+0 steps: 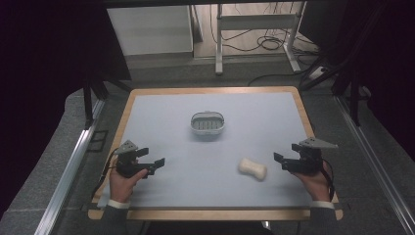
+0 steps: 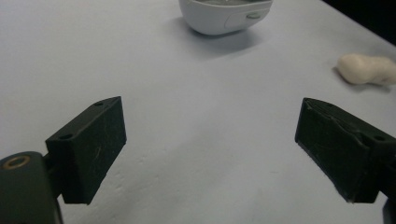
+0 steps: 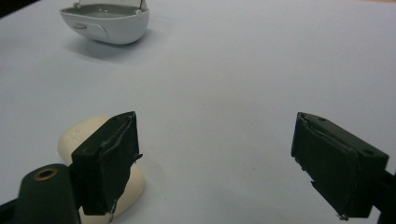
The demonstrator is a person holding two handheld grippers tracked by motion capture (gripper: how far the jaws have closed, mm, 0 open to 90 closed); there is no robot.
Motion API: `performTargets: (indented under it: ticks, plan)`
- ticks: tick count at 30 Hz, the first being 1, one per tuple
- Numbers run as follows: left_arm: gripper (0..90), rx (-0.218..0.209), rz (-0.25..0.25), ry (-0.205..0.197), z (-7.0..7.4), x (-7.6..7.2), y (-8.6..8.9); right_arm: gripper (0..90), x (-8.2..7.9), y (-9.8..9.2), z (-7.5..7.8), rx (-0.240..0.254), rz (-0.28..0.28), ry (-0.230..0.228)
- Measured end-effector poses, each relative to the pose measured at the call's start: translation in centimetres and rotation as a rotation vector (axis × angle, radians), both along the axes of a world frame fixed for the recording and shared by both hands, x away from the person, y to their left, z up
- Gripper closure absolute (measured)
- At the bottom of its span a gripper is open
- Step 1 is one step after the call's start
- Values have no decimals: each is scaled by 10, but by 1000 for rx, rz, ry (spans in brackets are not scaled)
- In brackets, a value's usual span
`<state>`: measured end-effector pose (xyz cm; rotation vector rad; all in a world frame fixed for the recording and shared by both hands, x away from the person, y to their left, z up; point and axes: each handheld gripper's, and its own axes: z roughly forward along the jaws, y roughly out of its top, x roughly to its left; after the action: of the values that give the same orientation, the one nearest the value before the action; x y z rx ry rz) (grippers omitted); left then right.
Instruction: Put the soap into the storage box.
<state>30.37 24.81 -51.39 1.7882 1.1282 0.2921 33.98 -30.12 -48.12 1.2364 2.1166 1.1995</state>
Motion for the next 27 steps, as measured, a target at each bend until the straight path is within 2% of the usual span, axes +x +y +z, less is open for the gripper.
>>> performTargets:
  ticks: [3,6,8,11,12,19,22,27]
  plan:
    - [98,42,7,14,-2,0,-1,148,-2,-4,-2,-29,-12,7]
    - [97,38,-6,11,-1,-3,-2,148,-3,-9,-4,-2,-19,14]
    - [98,40,-11,13,-1,-4,-3,148,-4,-10,-5,-5,-21,15]
    - [105,113,-4,-9,3,-6,-5,150,-4,-14,-5,1,-27,26]
    - [108,120,-4,-13,4,-6,-5,153,-4,-15,-5,5,-27,26]
    - [112,114,-50,-35,7,-14,-9,155,-1,-5,-3,-27,-10,36]
    - [112,110,-49,-39,7,-14,-9,155,0,-1,-4,-51,10,52]
    - [111,106,-46,-44,8,-17,-8,155,2,-3,1,-36,10,46]
